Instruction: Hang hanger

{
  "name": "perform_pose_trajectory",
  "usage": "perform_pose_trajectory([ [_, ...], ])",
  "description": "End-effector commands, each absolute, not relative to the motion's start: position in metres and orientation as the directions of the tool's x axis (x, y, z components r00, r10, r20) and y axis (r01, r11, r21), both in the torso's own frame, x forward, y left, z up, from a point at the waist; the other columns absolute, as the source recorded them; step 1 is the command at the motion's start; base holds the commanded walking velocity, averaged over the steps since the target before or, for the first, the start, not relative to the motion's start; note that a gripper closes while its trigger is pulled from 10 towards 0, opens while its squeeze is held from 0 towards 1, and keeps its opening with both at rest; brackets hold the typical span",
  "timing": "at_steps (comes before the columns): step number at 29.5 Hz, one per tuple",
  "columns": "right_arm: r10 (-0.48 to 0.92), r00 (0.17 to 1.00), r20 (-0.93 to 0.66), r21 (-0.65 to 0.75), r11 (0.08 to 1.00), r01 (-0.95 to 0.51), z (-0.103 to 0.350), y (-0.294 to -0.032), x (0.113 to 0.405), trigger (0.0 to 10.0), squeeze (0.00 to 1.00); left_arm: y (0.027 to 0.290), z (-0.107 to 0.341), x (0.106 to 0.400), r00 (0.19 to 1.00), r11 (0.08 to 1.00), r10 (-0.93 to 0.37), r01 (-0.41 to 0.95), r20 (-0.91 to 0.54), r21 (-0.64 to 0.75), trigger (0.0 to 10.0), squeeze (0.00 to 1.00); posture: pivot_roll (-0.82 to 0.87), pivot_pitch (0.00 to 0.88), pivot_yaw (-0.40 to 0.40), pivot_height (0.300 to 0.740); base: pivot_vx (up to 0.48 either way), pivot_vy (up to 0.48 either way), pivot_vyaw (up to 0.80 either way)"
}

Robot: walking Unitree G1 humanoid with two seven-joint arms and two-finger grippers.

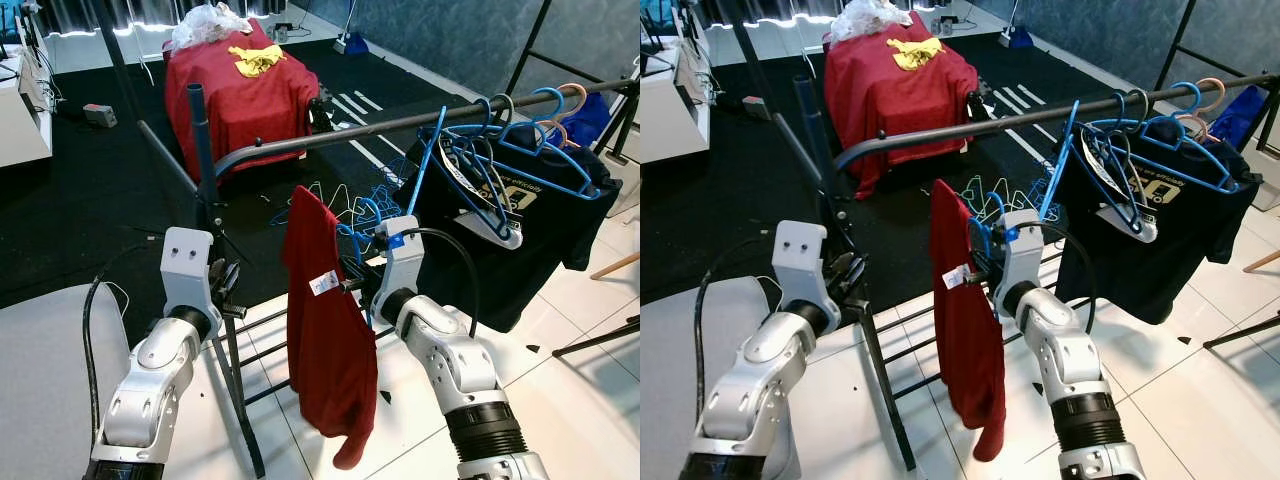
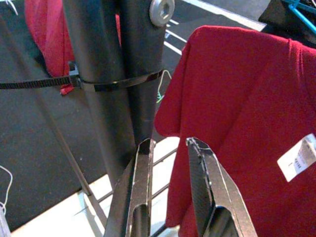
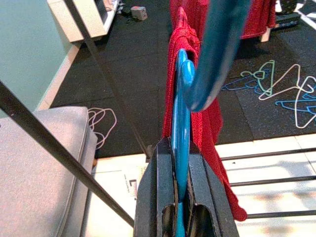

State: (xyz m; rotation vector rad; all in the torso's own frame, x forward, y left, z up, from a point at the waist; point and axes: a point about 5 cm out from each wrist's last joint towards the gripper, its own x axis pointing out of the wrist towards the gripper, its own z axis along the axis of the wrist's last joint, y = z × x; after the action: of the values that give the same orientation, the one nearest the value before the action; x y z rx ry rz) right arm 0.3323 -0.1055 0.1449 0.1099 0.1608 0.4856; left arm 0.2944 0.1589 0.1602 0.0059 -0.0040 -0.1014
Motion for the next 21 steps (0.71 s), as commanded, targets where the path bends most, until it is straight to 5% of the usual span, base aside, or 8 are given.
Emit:
perform_pose_trajectory([
  [1, 0.477, 0.872, -0.107, 0.135, 0.876, -0.462, 0.148, -0.105, 0.331, 10.0, 0.00, 0.169, 0.156, 0.293, 0.999, 0.999, -0.035, 0.035, -0.024, -0.004, 10.0, 0.00, 0.02, 0.095, -0.052, 0.740, 0.000, 0.000, 0.00],
  [10, 0.449, 0.886, -0.119, 0.150, 0.890, -0.430, 0.143, -0.107, 0.331, 10.0, 0.00, 0.171, 0.159, 0.293, 0.999, 1.000, -0.017, 0.017, -0.041, 0.017, 10.0, 0.00, 0.03, 0.098, -0.052, 0.740, 0.000, -0.466, 0.76],
  [21, 0.266, 0.963, -0.052, 0.137, 0.957, -0.257, 0.156, -0.151, 0.345, 10.0, 0.00, 0.164, 0.163, 0.298, 0.991, 0.994, -0.111, 0.111, -0.076, 0.002, 10.0, 0.00, 0.02, 0.120, -0.001, 0.740, 0.000, 0.000, 0.00],
])
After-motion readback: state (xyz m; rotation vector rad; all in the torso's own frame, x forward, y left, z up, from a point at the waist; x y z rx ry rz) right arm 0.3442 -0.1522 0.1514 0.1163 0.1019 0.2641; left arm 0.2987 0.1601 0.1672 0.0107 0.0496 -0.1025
